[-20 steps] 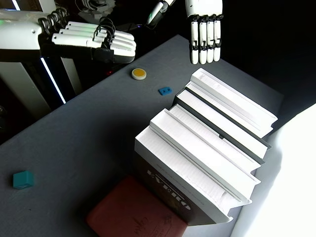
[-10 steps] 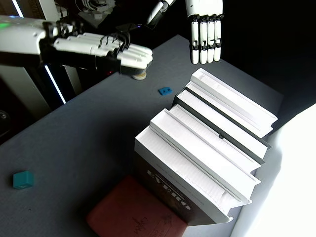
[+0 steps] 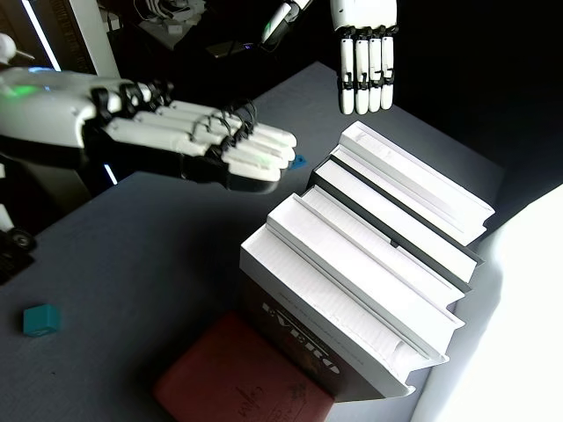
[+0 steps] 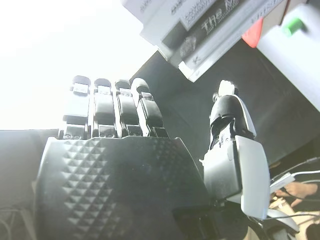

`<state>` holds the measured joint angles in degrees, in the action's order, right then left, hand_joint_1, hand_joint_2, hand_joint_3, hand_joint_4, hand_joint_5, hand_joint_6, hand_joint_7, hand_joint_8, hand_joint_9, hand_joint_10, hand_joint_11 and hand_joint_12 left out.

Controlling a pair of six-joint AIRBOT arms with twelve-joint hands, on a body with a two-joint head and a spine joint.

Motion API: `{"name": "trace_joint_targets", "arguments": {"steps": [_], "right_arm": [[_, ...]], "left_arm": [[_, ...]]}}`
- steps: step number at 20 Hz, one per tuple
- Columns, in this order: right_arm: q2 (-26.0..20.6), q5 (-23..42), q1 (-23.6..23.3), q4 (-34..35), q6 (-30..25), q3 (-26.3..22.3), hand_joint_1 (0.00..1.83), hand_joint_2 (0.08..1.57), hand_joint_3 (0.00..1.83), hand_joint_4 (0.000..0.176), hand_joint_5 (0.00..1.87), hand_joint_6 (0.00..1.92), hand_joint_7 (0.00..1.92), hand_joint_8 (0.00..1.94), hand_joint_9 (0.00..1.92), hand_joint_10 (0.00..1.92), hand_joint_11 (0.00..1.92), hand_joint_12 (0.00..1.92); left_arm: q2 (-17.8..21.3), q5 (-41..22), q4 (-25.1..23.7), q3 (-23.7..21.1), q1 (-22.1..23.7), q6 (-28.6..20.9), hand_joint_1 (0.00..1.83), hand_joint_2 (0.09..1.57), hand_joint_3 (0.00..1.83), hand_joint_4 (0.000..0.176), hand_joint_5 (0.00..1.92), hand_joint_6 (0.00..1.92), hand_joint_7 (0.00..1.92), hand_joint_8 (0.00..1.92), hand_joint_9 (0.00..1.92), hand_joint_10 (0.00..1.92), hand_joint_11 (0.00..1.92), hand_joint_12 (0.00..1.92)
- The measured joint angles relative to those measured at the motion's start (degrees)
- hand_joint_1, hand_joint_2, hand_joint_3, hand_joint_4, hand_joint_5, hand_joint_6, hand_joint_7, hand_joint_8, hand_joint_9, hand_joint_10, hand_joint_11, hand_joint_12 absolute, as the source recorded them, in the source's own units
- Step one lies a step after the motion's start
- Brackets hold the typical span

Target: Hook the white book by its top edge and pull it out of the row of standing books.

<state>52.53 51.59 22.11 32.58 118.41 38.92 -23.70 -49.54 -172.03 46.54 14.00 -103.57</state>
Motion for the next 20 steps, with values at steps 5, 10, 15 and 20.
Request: {"name": "trace_joint_targets", "arguments": {"steps": [5,10,15,20], "right_arm": [[2.3,0.2,0.0,1.6,0.2,3.0,0.0,1.19,0.0,0.0,0.0,0.0,0.0,0.0,0.0,0.0,0.0,0.0],[4.0,0.5,0.0,2.2,0.2,5.3,0.0,1.18,0.0,0.0,0.0,0.0,0.0,0.0,0.0,0.0,0.0,0.0],[5.7,0.5,0.0,2.6,0.2,8.0,0.0,1.2,0.0,0.0,0.0,0.0,0.0,0.0,0.0,0.0,0.0,0.0],[5.7,1.8,1.1,3.0,2.0,7.9,0.0,1.21,0.0,0.0,0.0,0.0,0.0,0.0,0.0,0.0,0.0,0.0]], "left_arm": [[0.0,0.0,0.0,0.0,0.0,0.0,0.0,0.87,0.0,0.0,0.0,0.0,0.0,0.0,0.0,0.0,0.0,0.0],[0.0,0.0,0.0,0.0,0.0,0.0,0.0,0.86,0.0,0.0,0.0,0.0,0.0,0.0,0.0,0.0,0.0,0.0],[0.0,0.0,0.0,0.0,0.0,0.0,0.0,0.85,0.0,0.0,0.0,0.0,0.0,0.0,0.0,0.0,0.0,0.0],[0.0,0.0,0.0,0.1,0.0,0.0,0.0,0.88,0.0,0.0,0.0,0.0,0.0,0.0,0.0,0.0,0.0,0.0]]}}
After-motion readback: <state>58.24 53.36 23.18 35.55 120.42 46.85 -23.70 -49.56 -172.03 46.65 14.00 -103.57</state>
